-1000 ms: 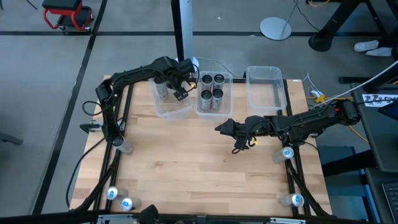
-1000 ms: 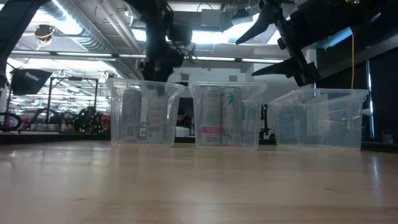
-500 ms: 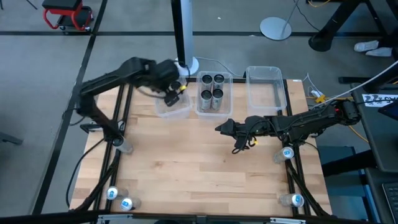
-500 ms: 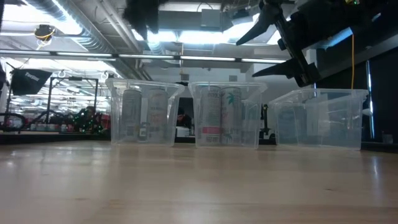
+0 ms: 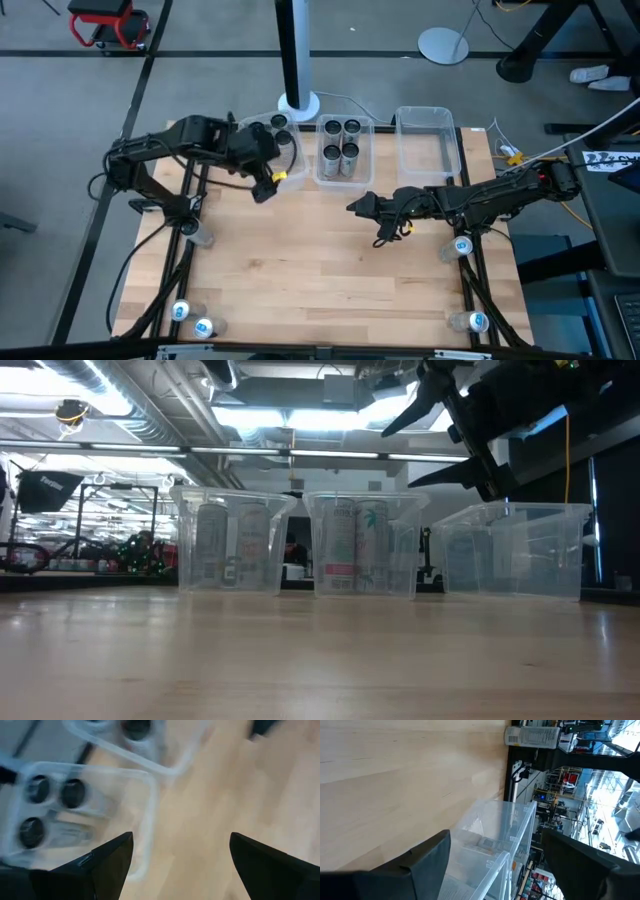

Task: Sort soda cans
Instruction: Put the white and black starfruit soda can into the left transparent bin

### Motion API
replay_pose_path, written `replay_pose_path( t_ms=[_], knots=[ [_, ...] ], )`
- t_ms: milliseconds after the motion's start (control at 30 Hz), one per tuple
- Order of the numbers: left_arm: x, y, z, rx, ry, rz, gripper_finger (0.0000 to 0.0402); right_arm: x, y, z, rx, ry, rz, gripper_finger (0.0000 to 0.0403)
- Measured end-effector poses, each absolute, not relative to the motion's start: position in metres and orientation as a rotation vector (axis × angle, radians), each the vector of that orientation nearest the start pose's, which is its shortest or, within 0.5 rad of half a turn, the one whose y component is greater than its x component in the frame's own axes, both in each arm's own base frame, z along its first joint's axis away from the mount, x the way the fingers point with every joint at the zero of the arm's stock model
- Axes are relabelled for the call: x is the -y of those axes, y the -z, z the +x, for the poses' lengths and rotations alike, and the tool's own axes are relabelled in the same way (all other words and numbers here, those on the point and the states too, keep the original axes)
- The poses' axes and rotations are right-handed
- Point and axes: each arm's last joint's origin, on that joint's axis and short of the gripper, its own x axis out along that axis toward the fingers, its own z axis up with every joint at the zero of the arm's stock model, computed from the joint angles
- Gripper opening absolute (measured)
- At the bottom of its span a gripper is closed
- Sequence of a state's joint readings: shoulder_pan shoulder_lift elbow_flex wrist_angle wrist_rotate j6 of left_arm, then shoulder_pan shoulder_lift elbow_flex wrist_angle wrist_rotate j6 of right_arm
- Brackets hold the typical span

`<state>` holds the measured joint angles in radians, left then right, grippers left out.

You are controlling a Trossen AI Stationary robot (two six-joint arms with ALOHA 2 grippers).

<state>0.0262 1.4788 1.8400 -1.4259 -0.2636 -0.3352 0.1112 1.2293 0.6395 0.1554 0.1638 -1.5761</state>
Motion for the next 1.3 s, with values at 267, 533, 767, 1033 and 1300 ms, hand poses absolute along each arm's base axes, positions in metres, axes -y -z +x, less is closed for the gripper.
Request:
replay_pose_path(
  t_ms=[267,533,767,1033,1300],
  knots=[
    [0.003,-0.415,0.238,-1.146,-0.475,-0.264,0.0318,-0.024,-0.225,0.255,-0.381,-0.301,-1.608,0.0312],
    [0.04,-0.405,0.231,-1.138,-0.505,-0.422,0.0318,-0.024,-0.225,0.255,-0.379,-0.299,-1.608,0.0312],
    [0.068,-0.378,0.228,-1.222,-0.584,-0.568,0.0318,-0.024,-0.225,0.255,-0.38,-0.3,-1.608,0.0312],
    [0.095,-0.326,0.215,-1.481,-0.641,-0.621,0.0318,-0.024,-0.226,0.255,-0.377,-0.297,-1.608,0.0312],
    [0.091,-0.283,0.205,-1.634,-0.651,-0.425,0.0317,-0.024,-0.228,0.256,-0.354,-0.273,-1.608,0.0312]
  ],
)
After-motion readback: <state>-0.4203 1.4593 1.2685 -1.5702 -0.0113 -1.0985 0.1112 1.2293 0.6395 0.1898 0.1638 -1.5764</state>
